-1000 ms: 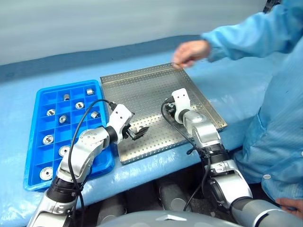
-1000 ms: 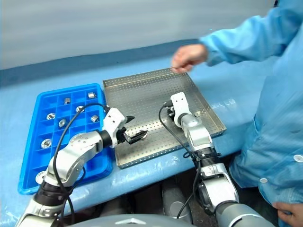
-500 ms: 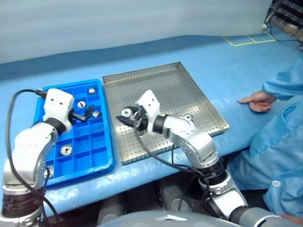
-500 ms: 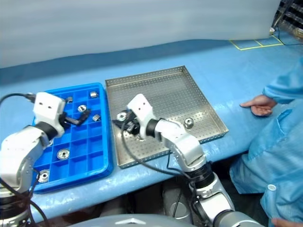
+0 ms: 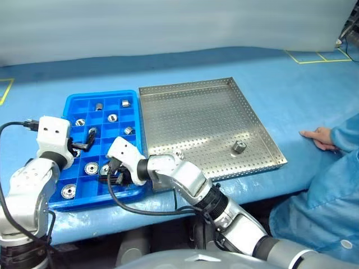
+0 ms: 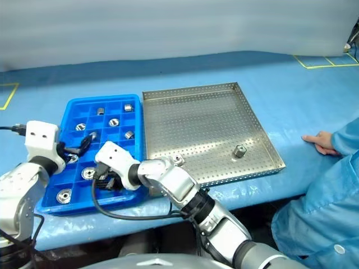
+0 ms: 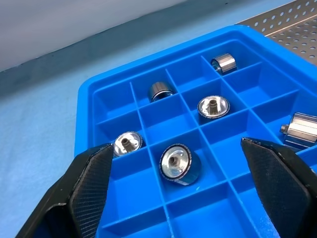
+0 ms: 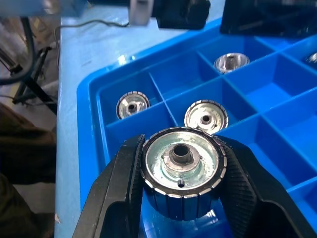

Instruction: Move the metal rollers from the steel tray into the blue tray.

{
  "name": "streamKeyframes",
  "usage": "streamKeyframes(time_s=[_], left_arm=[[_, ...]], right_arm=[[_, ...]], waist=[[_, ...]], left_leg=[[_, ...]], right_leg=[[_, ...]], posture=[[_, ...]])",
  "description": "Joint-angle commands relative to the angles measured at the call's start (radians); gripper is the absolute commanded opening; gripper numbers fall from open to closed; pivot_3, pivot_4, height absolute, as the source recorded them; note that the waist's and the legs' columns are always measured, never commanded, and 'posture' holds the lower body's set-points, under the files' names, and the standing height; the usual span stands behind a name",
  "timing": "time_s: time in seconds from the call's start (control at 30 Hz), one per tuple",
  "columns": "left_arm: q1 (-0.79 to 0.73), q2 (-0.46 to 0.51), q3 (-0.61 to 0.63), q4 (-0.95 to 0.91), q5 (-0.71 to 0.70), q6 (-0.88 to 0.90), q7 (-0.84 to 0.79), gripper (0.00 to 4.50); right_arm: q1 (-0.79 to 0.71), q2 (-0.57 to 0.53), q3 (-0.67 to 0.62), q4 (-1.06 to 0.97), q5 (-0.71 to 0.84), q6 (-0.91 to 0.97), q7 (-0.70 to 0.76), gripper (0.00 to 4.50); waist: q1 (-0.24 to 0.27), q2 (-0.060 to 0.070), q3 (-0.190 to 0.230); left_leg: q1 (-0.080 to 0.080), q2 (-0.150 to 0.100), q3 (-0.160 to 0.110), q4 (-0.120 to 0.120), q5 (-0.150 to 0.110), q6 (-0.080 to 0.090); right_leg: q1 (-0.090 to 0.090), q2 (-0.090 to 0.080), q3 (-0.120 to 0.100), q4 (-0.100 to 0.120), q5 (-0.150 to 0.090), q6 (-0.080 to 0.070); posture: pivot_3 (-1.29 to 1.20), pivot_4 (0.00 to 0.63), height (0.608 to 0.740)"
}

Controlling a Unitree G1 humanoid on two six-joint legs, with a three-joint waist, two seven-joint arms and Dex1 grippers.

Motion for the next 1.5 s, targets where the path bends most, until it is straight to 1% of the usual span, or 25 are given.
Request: streamKeyframes(time_s=[0.03, 0.1, 0.17, 0.27, 0.37, 0.43, 0.53, 0.63, 0.73, 0.8, 0.87, 1.03, 1.13, 1.27, 1.4, 1.5], left_arm=[[0.005, 0.003, 0.036, -0.051, -0.003, 0.0, 0.006, 4.5], [0.004, 0.002, 0.033, -0.048, -0.002, 0.001, 0.007, 4.5], [0.0, 0.001, 0.025, -0.046, -0.004, 0.0, 0.004, 4.5], [-0.014, -0.002, 0.01, -0.036, -0.004, -0.001, 0.003, 4.5], [-0.032, -0.01, -0.008, -0.023, -0.01, -0.001, 0.001, 4.5], [-0.044, -0.02, -0.024, -0.017, -0.023, -0.004, -0.009, 4.5], [-0.034, -0.025, -0.082, -0.037, -0.052, -0.03, -0.062, 4.5], [-0.014, -0.027, -0.137, -0.042, -0.057, -0.077, -0.097, 4.5], [-0.009, -0.042, -0.164, -0.014, -0.054, -0.105, -0.097, 4.5], [-0.01, -0.047, -0.179, 0.002, -0.051, -0.12, -0.101, 4.5], [-0.02, -0.05, -0.19, 0.021, -0.049, -0.131, -0.102, 4.5], [-0.053, -0.058, -0.193, 0.069, -0.037, -0.128, -0.073, 4.5], [-0.052, -0.05, -0.19, 0.063, -0.036, -0.122, -0.07, 4.5], [-0.038, -0.043, -0.181, 0.047, -0.039, -0.112, -0.067, 4.5], [-0.026, -0.04, -0.173, 0.037, -0.038, -0.107, -0.059, 4.5], [-0.021, -0.043, -0.178, 0.033, -0.037, -0.107, -0.054, 4.5]], right_arm=[[-0.001, 0.025, -0.019, -0.011, 0.009, -0.011, 0.014, 1.76], [0.0, 0.024, -0.015, -0.007, 0.014, 0.001, 0.026, 1.76], [0.006, 0.022, -0.012, -0.005, 0.014, 0.006, 0.031, 2.49], [0.021, 0.017, -0.024, -0.036, 0.002, -0.053, 0.023, 3.33], [0.021, 0.006, -0.076, -0.087, -0.017, -0.095, -0.02, 3.33], [0.012, -0.039, -0.104, -0.139, -0.046, -0.108, -0.04, 3.33], [0.021, -0.173, -0.169, -0.268, -0.095, -0.073, -0.063, 3.33], [0.072, -0.312, -0.217, -0.395, -0.113, 0.001, -0.065, 3.33], [0.135, -0.413, -0.261, -0.49, -0.119, 0.079, -0.074, 3.33], [0.173, -0.421, -0.299, -0.523, -0.077, 0.134, -0.072, 3.33], [0.198, -0.41, -0.311, -0.522, -0.058, 0.162, -0.075, 3.33], [0.227, -0.322, -0.358, -0.442, -0.005, 0.185, -0.104, 3.33], [0.23, -0.303, -0.353, -0.361, -0.028, 0.149, -0.133, 3.33], [0.242, -0.303, -0.336, -0.271, -0.059, 0.078, -0.152, 3.33], [0.243, -0.313, -0.332, -0.241, -0.074, 0.046, -0.153, 3.33], [0.245, -0.328, -0.308, -0.225, -0.093, 0.035, -0.145, 3.33]], waist=[[0.01, 0.0, 0.0], [0.014, 0.0, 0.0], [0.015, 0.0, 0.0], [0.015, 0.0, 0.0], [0.015, 0.0, 0.0], [0.015, 0.0, 0.0], [0.019, 0.0, 0.0], [0.016, 0.0, 0.0], [0.01, 0.0, 0.0], [0.001, 0.0, 0.0], [-0.007, 0.0, 0.0], [-0.018, 0.0, 0.0], [-0.019, 0.0, 0.0], [-0.016, 0.0, 0.0], [-0.014, 0.0, 0.0], [-0.014, 0.0, 0.0]], left_leg=[[0.0, 0.0, -0.001, 0.0, 0.0, 0.0], [0.0, 0.0, -0.002, 0.0, 0.001, -0.001], [0.0, 0.0, -0.003, 0.0, 0.001, -0.001], [0.001, 0.0, -0.004, 0.0, 0.001, -0.002], [0.0, -0.001, -0.005, 0.0, 0.001, -0.003], [0.0, -0.001, -0.006, 0.0, 0.002, -0.004], [0.0, -0.002, -0.007, 0.001, 0.002, -0.004], [0.0, -0.004, -0.007, 0.0, 0.002, -0.004], [0.0, -0.004, -0.007, -0.002, 0.002, -0.004], [0.0, -0.003, -0.007, -0.003, 0.002, -0.004], [0.001, -0.001, -0.006, -0.003, 0.002, -0.004], [0.002, 0.0, -0.006, -0.001, 0.002, -0.004], [0.002, 0.0, -0.006, 0.0, 0.002, -0.004], [0.001, -0.003, -0.006, 0.0, 0.002, -0.004], [0.001, -0.003, -0.006, 0.0, 0.002, -0.004], [0.001, -0.002, -0.006, 0.0, 0.002, -0.004]], right_leg=[[0.0, 0.0, -0.001, 0.0, 0.0, 0.0], [0.001, 0.0, -0.002, 0.0, 0.0, -0.001], [0.002, 0.0, -0.003, 0.0, -0.001, -0.002], [0.002, 0.0, -0.006, 0.0, -0.001, -0.003], [0.002, 0.001, -0.008, 0.0, -0.002, -0.004], [0.002, 0.001, -0.008, 0.0, -0.002, -0.004], [0.004, 0.0, -0.008, 0.0, -0.002, -0.003], [0.004, -0.001, -0.008, -0.001, -0.002, -0.003], [0.003, 0.0, -0.009, 0.0, -0.003, -0.006], [0.002, 0.001, -0.009, 0.001, -0.004, -0.007], [0.002, 0.004, -0.009, 0.002, -0.005, -0.008], [0.004, 0.007, -0.01, 0.002, -0.006, -0.009], [0.004, 0.006, -0.008, 0.002, -0.006, -0.009], [0.004, 0.003, -0.007, 0.0, -0.005, -0.009], [0.004, 0.002, -0.007, 0.0, -0.002, -0.005], [0.004, 0.003, -0.007, 0.0, -0.002, -0.005]], posture=[[0.01, 0.15, 0.74], [0.01, 0.15, 0.74], [0.0, 0.15, 0.74], [-0.01, 0.15, 0.74], [-0.02, 0.15, 0.74], [-0.03, 0.15, 0.74], [-0.05, 0.15, 0.74], [-0.07, 0.15, 0.74], [-0.1, 0.15, 0.74], [-0.11, 0.15, 0.74], [-0.13, 0.15, 0.74], [-0.13, 0.15, 0.74], [-0.12, 0.15, 0.74], [-0.1, 0.15, 0.74], [-0.09, 0.15, 0.74], [-0.09, 0.15, 0.74]])
